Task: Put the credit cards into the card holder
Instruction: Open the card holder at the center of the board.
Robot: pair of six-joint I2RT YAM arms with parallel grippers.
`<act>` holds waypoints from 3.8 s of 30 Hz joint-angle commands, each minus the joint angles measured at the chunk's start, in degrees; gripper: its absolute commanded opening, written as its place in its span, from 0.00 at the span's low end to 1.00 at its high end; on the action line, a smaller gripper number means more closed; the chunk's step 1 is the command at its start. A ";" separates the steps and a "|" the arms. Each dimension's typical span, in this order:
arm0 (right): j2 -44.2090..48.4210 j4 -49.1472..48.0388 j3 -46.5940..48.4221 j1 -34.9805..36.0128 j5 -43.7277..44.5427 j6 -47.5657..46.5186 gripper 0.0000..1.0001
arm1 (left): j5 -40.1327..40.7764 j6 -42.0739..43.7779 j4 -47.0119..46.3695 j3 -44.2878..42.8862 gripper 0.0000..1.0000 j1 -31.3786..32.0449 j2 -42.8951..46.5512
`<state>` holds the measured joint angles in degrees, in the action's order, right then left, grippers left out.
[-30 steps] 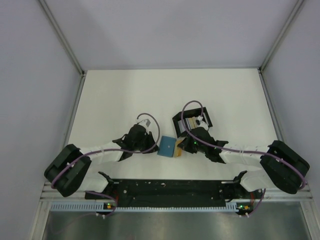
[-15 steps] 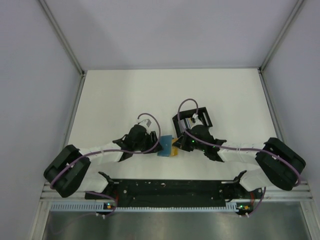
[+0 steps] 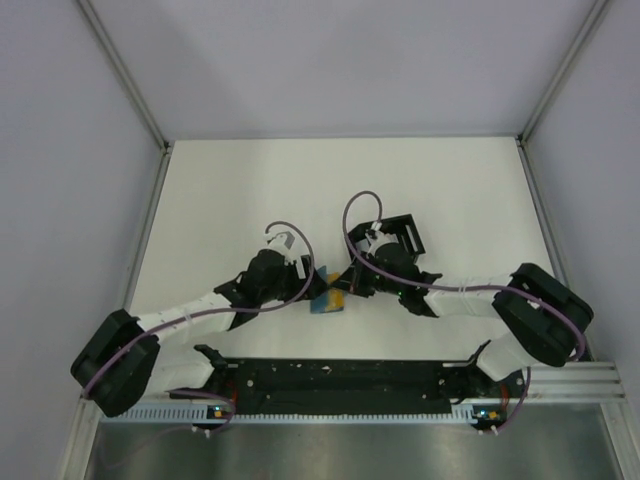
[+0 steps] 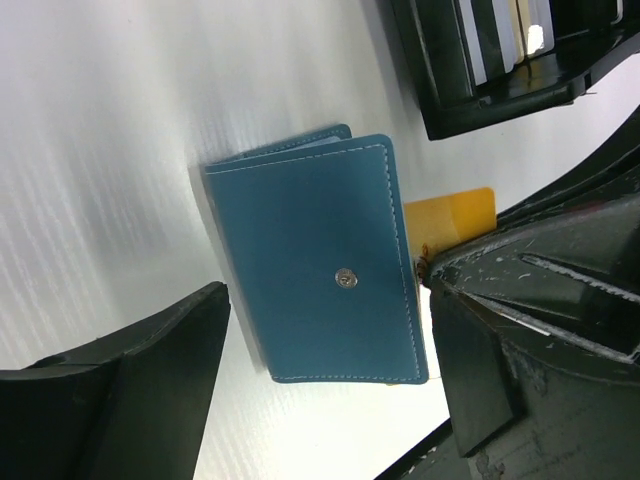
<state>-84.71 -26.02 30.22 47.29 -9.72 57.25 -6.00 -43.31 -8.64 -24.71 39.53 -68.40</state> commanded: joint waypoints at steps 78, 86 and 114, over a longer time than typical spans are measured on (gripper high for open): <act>5.78 23.82 5.03 3.43 15.87 -11.46 0.00 | 11.01 -9.34 18.84 9.33 0.00 -0.86 16.72; 9.47 23.21 3.97 2.90 16.84 -10.76 0.00 | 10.75 -8.99 19.02 8.89 0.00 -0.77 13.21; 6.05 14.59 1.77 2.55 10.50 -5.84 0.00 | 9.43 -9.95 16.20 9.33 0.00 -0.77 13.47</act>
<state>-76.73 -7.86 30.85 49.98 1.37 49.43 3.22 -53.67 7.64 -15.44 38.72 -54.63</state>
